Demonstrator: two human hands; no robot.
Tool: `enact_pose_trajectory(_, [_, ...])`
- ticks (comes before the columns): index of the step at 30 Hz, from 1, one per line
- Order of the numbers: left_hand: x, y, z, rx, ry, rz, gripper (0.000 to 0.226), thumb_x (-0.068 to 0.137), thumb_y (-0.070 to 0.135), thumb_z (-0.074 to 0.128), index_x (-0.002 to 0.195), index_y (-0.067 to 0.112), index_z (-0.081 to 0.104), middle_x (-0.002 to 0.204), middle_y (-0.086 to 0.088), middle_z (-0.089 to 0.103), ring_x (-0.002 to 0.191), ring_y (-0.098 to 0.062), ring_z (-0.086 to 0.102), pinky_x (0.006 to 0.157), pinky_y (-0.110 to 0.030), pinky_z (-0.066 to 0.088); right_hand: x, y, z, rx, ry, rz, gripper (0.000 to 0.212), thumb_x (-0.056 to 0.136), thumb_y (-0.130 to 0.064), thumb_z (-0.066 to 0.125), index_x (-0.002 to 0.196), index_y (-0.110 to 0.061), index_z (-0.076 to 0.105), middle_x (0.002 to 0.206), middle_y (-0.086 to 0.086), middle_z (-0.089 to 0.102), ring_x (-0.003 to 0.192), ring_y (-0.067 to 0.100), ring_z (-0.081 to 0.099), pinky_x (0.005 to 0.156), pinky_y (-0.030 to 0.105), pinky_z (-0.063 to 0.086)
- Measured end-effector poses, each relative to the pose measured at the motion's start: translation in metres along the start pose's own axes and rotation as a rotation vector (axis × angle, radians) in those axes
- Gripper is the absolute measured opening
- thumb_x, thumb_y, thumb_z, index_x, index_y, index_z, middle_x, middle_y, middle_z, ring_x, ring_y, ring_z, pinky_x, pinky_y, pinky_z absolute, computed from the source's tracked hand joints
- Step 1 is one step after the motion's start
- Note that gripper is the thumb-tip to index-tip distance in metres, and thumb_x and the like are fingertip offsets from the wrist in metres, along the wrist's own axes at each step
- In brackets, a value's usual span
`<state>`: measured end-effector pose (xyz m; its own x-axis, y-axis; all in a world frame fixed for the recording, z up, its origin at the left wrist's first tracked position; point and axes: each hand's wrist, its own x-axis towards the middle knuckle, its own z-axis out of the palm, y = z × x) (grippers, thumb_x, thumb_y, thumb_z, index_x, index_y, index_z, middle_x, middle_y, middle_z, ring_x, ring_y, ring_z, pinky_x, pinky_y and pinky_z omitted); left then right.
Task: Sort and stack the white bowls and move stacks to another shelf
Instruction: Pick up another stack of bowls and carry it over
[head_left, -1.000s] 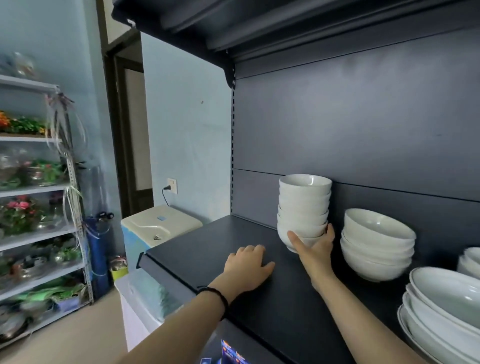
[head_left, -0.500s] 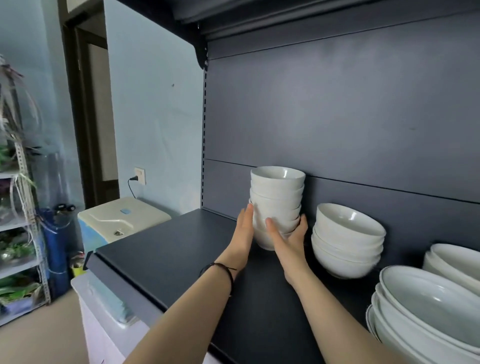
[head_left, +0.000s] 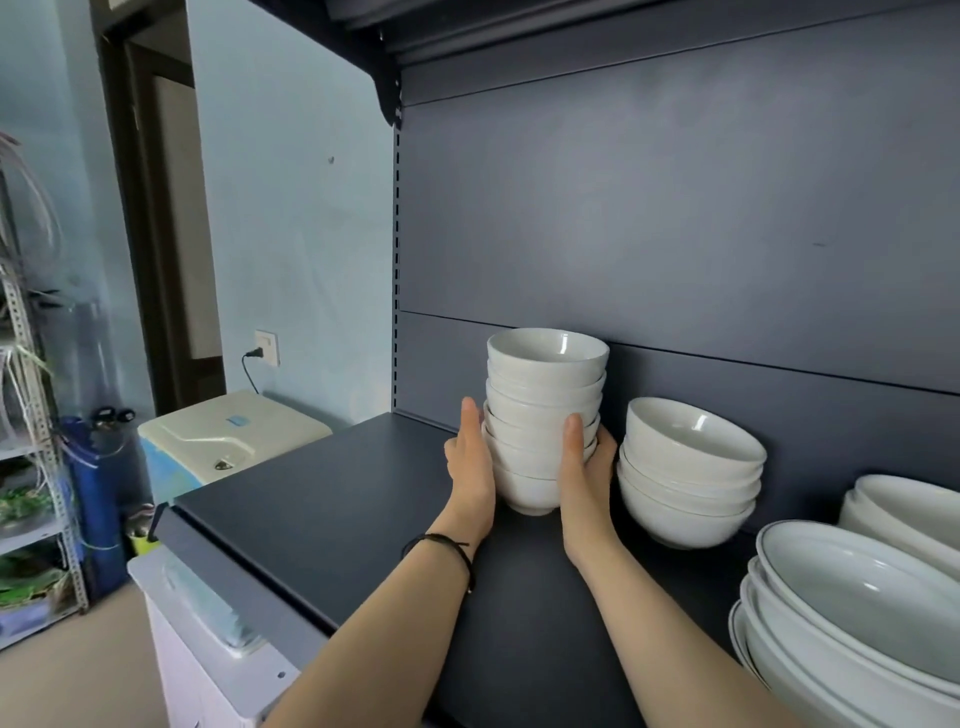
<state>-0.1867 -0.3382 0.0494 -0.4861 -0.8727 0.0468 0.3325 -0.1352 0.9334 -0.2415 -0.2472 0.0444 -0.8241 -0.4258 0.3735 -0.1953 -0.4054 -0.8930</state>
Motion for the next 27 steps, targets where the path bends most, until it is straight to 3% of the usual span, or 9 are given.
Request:
enact_pose_trajectory(2, [0.003, -0.003, -0.002, -0.017, -0.011, 0.035, 0.074, 0.065, 0.084, 0.035, 0.074, 0.013, 0.056, 0.097, 0.0, 0.065, 0.092, -0.017, 0.06, 0.098, -0.039, 0.047, -0.001, -0.003, -0.002, 0.019, 0.016, 0.012, 0.069, 0.087, -0.067, 0.051, 0.138, -0.021, 0.044, 0.133, -0.009, 0.056, 0.12, 0.007, 0.054, 0.103, 0.028, 0.042])
enact_pose_trajectory(4, [0.01, -0.006, -0.002, -0.031, 0.022, 0.039, 0.065, 0.064, 0.084, 0.036, 0.062, 0.019, 0.039, 0.079, -0.005, 0.057, 0.078, -0.02, 0.055, 0.088, -0.04, 0.049, -0.002, -0.005, -0.001, 0.026, 0.029, 0.025, 0.056, 0.092, -0.064, 0.047, 0.13, -0.024, 0.046, 0.124, -0.014, 0.059, 0.114, 0.001, 0.056, 0.097, 0.024, 0.044])
enact_pose_trajectory(9, [0.024, -0.01, -0.003, -0.117, -0.093, 0.009, 0.076, 0.064, 0.088, 0.045, 0.075, 0.013, 0.051, 0.099, -0.002, 0.065, 0.092, -0.02, 0.062, 0.096, -0.046, 0.049, -0.001, -0.005, 0.001, 0.024, 0.046, 0.026, 0.042, 0.1, -0.051, 0.041, 0.129, -0.022, 0.049, 0.114, -0.019, 0.058, 0.104, -0.008, 0.054, 0.082, 0.014, 0.043])
enact_pose_trajectory(11, [0.03, -0.021, -0.004, -0.096, -0.189, -0.016, 0.086, 0.062, 0.092, 0.05, 0.11, 0.022, 0.066, 0.125, -0.005, 0.066, 0.114, -0.024, 0.063, 0.102, -0.05, 0.045, -0.002, -0.004, 0.001, 0.028, 0.06, 0.026, 0.044, 0.099, -0.052, 0.041, 0.13, -0.022, 0.049, 0.112, -0.022, 0.058, 0.102, -0.01, 0.053, 0.08, 0.013, 0.042])
enact_pose_trajectory(13, [0.026, -0.024, -0.004, -0.068, -0.209, 0.036, 0.087, 0.069, 0.089, 0.048, 0.126, 0.024, 0.058, 0.132, -0.009, 0.06, 0.123, -0.025, 0.058, 0.104, -0.049, 0.044, -0.003, -0.005, 0.002, 0.018, 0.071, 0.02, 0.045, 0.1, -0.051, 0.041, 0.132, -0.021, 0.05, 0.113, -0.022, 0.058, 0.101, -0.01, 0.053, 0.079, 0.012, 0.042])
enact_pose_trajectory(18, [-0.007, 0.002, -0.001, -0.103, -0.271, 0.167, 0.072, 0.083, 0.078, 0.039, 0.123, 0.023, 0.063, 0.123, -0.009, 0.068, 0.118, -0.026, 0.062, 0.102, -0.049, 0.047, -0.008, -0.007, 0.004, -0.006, 0.117, -0.044, 0.051, 0.099, -0.051, 0.04, 0.136, -0.018, 0.05, 0.127, -0.007, 0.062, 0.11, -0.001, 0.058, 0.082, 0.01, 0.045])
enact_pose_trajectory(21, [-0.018, 0.006, -0.001, -0.105, -0.251, 0.17, 0.067, 0.081, 0.074, 0.041, 0.119, 0.025, 0.067, 0.118, -0.005, 0.071, 0.114, -0.024, 0.065, 0.103, -0.05, 0.047, -0.011, -0.007, 0.006, -0.012, 0.141, -0.085, 0.048, 0.1, -0.052, 0.04, 0.134, -0.02, 0.053, 0.125, -0.008, 0.063, 0.107, -0.006, 0.057, 0.076, 0.001, 0.045])
enact_pose_trajectory(24, [-0.021, 0.007, -0.002, -0.103, -0.239, 0.173, 0.066, 0.081, 0.073, 0.042, 0.118, 0.026, 0.068, 0.117, -0.006, 0.071, 0.114, -0.024, 0.065, 0.103, -0.052, 0.046, -0.016, -0.009, 0.008, 0.008, 0.151, -0.112, 0.07, 0.084, -0.072, 0.04, 0.132, -0.024, 0.055, 0.125, -0.011, 0.064, 0.108, -0.009, 0.057, 0.077, 0.0, 0.044])
enact_pose_trajectory(27, [-0.021, 0.007, -0.002, -0.121, -0.236, 0.168, 0.065, 0.08, 0.073, 0.041, 0.118, 0.027, 0.068, 0.117, -0.005, 0.071, 0.114, -0.024, 0.065, 0.102, -0.052, 0.047, -0.016, -0.013, 0.01, 0.016, 0.159, -0.139, 0.079, 0.078, -0.073, 0.038, 0.139, -0.026, 0.051, 0.134, -0.016, 0.059, 0.115, -0.015, 0.052, 0.081, -0.005, 0.039])
